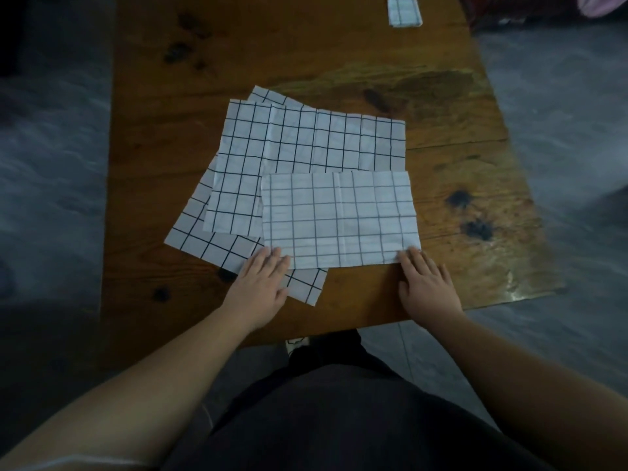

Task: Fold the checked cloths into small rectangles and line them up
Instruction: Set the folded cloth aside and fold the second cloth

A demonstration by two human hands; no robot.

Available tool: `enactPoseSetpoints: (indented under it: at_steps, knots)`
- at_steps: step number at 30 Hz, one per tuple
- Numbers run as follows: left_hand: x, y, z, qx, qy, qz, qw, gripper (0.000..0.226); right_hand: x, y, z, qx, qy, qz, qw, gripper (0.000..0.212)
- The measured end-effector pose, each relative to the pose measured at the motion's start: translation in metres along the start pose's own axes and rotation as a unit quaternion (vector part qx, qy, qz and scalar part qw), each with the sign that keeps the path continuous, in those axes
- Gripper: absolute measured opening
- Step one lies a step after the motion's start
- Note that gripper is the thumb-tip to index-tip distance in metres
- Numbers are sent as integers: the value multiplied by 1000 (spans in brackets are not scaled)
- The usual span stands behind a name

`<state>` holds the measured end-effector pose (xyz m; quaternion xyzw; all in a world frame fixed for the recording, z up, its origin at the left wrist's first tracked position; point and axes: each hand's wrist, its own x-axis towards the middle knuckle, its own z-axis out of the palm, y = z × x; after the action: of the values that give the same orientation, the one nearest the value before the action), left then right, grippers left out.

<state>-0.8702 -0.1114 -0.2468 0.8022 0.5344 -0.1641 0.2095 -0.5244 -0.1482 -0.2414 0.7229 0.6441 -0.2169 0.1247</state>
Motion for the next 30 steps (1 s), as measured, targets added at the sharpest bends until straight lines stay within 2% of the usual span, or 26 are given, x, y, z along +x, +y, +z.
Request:
enactPoseSetpoints:
  at_steps: [2, 7, 9, 15, 21, 25, 27, 30]
  knots:
    - [-3, 9, -2, 4, 4, 0, 1000, 67, -3, -15, -1, -4, 3, -17, 1000, 65]
    - [8, 65, -9, -17, 12, 73, 997, 72, -10, -76, 3, -23, -11, -157, 987, 64]
    - [15, 82, -4, -15, -2, 72, 997, 74, -9, -85, 9, -36, -24, -173, 984, 65]
    - [11, 68, 13, 15, -5, 60, 998, 71, -6, -50, 18, -51, -31, -144, 988, 66]
    - [-13, 23, 21, 5, -3, 2, 1000, 68, -13, 8, 14, -32, -6, -39, 999, 66]
    - [-22, 16, 19, -9, 3, -39, 999, 72, -15, 7, 13, -7, -3, 11, 1000, 67]
    - [-21, 28, 14, -21, 20, -38, 999, 72, -15, -10, 10, 6, -2, -5, 1000, 66]
    - [-8, 58, 7, -29, 30, 8, 999, 71, -16, -45, 8, 13, -10, -89, 996, 65]
